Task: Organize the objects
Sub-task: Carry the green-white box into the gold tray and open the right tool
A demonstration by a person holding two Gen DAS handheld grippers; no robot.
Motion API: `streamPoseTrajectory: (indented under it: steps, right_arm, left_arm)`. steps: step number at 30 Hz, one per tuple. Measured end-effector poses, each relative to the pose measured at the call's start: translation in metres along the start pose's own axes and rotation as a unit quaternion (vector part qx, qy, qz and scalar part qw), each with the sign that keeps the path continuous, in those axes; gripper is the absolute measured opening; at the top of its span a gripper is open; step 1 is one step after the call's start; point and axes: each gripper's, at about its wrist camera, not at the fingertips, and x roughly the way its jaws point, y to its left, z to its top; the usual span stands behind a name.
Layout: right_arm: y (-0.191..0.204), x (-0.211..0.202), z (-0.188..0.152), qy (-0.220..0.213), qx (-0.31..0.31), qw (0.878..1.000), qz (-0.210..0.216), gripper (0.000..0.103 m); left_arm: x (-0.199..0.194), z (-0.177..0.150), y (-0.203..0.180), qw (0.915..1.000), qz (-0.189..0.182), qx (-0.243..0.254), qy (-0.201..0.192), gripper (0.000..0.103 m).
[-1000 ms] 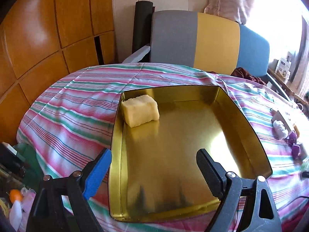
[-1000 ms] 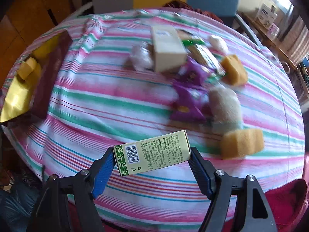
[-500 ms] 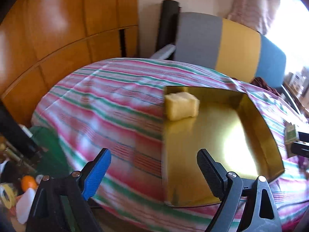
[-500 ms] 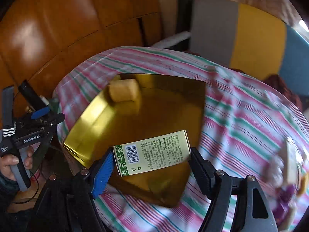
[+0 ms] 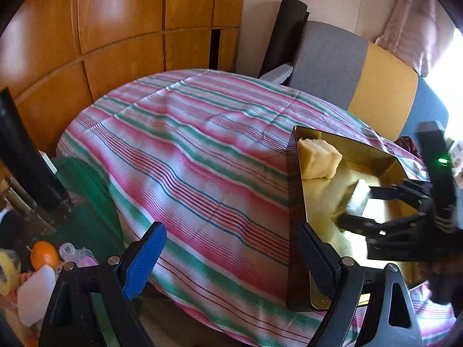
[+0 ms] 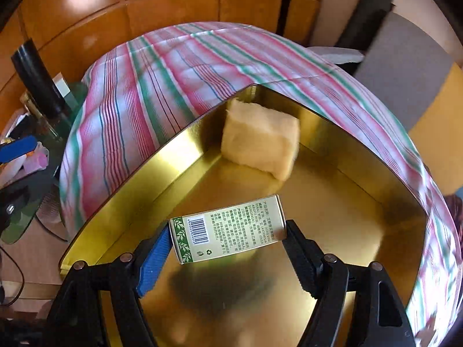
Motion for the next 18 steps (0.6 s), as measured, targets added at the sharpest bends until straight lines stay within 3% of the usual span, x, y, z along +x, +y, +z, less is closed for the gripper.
streamPoseTrajectory:
  steps: [4, 9, 18]
  right_arm:
    - [-0.001, 0.01, 0.014, -0.003, 0.011, 1.0, 0.022, 0.085]
    - [-0.007, -0.006, 0.015, -0.027, 0.033, 0.998, 0.035, 0.086]
    - [-0.021, -0.067, -0.036, -0.082, 0.106, 0.991, 0.021, 0.087]
  left_arm:
    - [0.003, -0.002, 0.002, 0.9999, -0.006, -0.007, 0.007, 0.091]
    - [0.002, -0.002, 0.002, 0.9999, -0.007, -0.009, 0.004, 0.091]
    - [-0.011, -0.002, -0.012, 0.9994, 0.005, 0.019, -0.027, 0.091]
